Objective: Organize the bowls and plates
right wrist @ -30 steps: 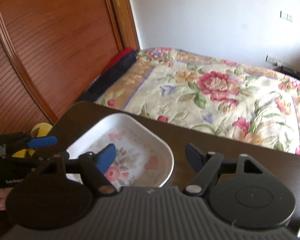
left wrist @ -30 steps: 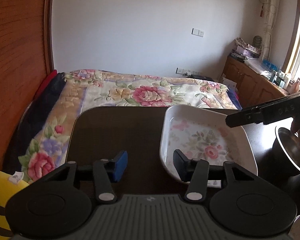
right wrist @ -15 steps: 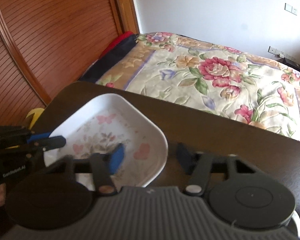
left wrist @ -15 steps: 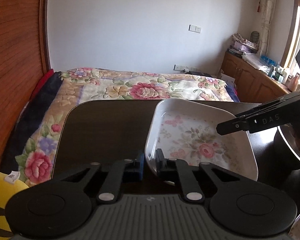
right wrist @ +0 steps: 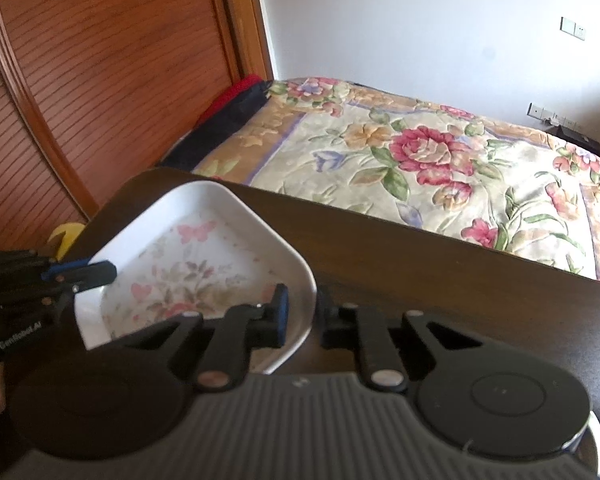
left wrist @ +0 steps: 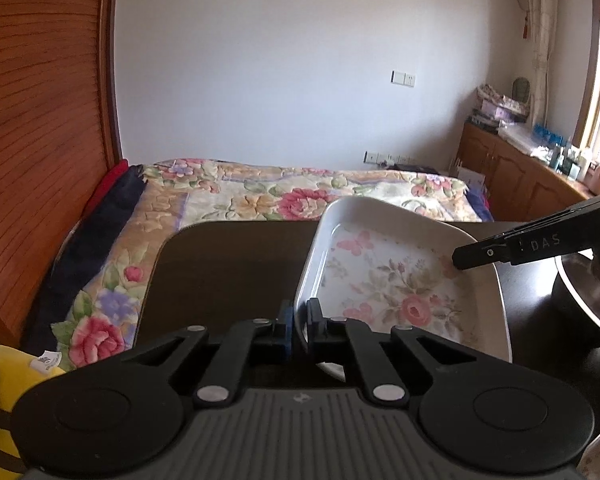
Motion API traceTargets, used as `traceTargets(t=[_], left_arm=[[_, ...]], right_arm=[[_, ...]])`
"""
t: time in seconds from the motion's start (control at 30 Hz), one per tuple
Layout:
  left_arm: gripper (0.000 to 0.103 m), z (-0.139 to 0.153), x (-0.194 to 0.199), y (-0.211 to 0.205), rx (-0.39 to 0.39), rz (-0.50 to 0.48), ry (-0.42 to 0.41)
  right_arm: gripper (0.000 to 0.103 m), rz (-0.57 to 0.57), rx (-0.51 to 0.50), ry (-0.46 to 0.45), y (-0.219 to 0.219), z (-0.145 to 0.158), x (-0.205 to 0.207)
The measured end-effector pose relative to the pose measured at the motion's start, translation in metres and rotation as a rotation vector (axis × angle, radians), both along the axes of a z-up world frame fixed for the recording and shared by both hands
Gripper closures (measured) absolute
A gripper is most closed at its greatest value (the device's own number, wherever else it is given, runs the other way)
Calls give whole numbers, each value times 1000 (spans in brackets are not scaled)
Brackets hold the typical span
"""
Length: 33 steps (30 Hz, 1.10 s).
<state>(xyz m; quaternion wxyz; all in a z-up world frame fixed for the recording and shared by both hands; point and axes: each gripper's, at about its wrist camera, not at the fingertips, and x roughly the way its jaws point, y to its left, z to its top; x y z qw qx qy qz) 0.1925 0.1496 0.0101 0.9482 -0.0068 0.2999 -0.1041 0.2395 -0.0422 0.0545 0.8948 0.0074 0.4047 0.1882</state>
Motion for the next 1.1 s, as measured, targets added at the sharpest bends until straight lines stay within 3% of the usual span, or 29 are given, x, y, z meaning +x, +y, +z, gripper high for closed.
traceTargets(t=[0.7,1.1], left_arm=[[75,67,-72,-13,21,11,-151],[75,69,-132,-34,15,-21,-180]], right_arm=[[89,-18,84,-166,-18,58,-58],[89,-39,123,-201,-44,62,-106]])
